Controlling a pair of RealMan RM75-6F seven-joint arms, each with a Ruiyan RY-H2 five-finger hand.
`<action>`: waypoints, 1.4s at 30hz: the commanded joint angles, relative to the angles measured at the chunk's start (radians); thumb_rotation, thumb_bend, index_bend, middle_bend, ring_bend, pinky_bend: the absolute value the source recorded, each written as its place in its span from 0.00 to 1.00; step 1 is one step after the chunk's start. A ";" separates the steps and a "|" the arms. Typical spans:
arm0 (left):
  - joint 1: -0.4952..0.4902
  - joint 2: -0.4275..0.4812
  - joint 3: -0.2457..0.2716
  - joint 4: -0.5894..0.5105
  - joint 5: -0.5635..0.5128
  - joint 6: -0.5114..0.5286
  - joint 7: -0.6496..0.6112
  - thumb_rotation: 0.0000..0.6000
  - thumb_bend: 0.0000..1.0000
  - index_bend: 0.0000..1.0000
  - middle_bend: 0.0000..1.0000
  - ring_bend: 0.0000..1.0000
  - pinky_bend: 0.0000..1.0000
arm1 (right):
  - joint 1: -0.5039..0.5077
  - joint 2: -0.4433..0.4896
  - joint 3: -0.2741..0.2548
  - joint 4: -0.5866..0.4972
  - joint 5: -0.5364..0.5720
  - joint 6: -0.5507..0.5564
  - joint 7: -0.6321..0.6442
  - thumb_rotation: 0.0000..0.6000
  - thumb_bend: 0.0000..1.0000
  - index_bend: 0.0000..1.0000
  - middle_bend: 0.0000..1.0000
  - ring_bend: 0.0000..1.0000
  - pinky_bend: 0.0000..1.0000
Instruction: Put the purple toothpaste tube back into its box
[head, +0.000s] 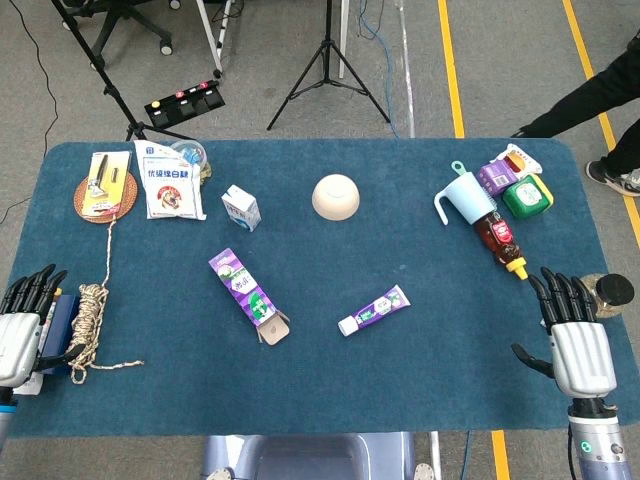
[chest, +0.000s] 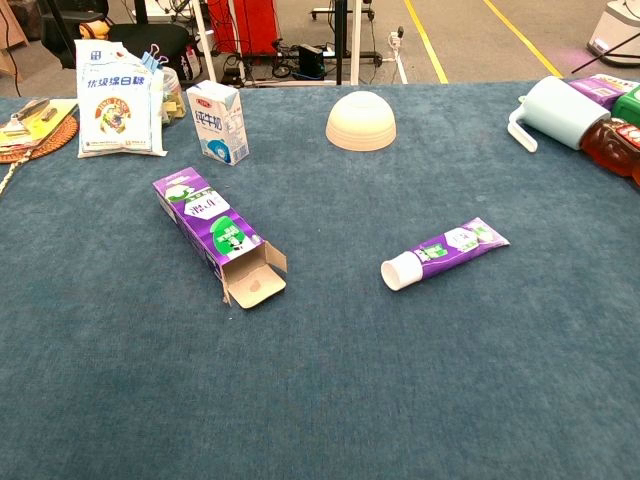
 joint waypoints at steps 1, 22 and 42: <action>0.004 0.002 0.001 -0.001 0.001 0.006 -0.003 1.00 0.08 0.00 0.00 0.00 0.01 | 0.002 0.001 -0.001 0.002 -0.002 -0.003 0.001 1.00 0.07 0.03 0.03 0.01 0.03; -0.015 -0.008 0.003 -0.006 0.010 -0.020 0.034 1.00 0.08 0.00 0.00 0.00 0.01 | 0.028 -0.020 -0.020 0.022 -0.015 -0.058 -0.026 1.00 0.07 0.10 0.06 0.01 0.03; 0.004 -0.011 0.020 -0.017 0.042 0.015 0.039 1.00 0.08 0.00 0.00 0.00 0.01 | 0.273 0.029 -0.043 0.113 -0.171 -0.350 0.071 1.00 0.09 0.15 0.13 0.09 0.16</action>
